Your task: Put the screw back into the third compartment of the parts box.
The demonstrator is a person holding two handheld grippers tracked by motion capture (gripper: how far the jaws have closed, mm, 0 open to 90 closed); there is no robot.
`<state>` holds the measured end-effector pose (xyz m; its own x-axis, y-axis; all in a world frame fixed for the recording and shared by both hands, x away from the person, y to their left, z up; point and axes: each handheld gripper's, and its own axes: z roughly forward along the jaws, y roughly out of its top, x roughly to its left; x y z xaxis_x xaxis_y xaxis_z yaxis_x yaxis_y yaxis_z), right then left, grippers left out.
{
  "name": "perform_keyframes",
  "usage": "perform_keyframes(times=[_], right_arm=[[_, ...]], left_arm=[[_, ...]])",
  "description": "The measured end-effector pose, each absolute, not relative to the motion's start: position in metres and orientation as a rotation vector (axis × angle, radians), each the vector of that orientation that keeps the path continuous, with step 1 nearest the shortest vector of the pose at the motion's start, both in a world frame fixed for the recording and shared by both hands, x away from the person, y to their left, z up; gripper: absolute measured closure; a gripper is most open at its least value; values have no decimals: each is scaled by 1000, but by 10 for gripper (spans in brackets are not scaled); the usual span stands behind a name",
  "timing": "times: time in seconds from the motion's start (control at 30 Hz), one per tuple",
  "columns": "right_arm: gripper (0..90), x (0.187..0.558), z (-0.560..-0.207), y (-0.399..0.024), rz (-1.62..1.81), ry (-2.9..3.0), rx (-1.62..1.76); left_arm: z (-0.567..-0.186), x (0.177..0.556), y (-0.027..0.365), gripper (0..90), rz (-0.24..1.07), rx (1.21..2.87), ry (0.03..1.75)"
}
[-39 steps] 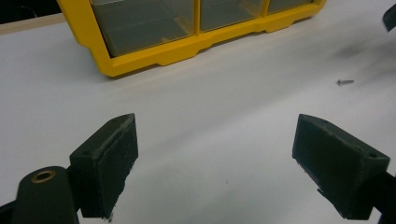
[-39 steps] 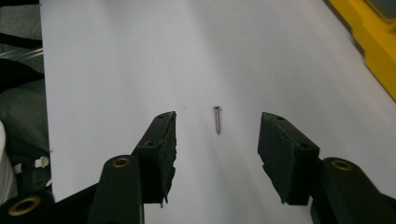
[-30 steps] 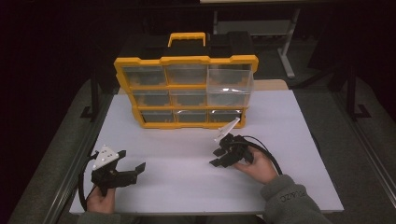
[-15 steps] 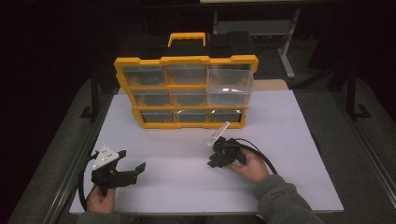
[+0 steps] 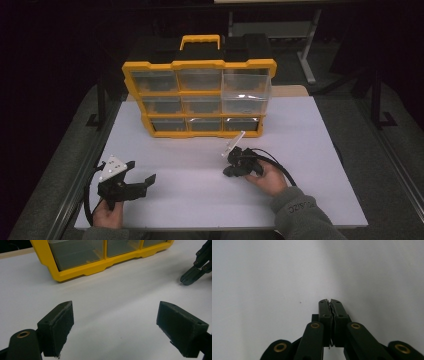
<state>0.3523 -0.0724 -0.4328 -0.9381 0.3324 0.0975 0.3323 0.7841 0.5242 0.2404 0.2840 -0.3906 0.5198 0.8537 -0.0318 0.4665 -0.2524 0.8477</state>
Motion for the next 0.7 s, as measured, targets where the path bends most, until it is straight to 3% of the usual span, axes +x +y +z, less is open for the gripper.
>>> perform_keyframes(times=[0.7], right_arm=[[873, 349, -404, -126, 977, 2936, 623]], left_arm=[[-391, 240, 283, 137, 565, 1889, 1083]])
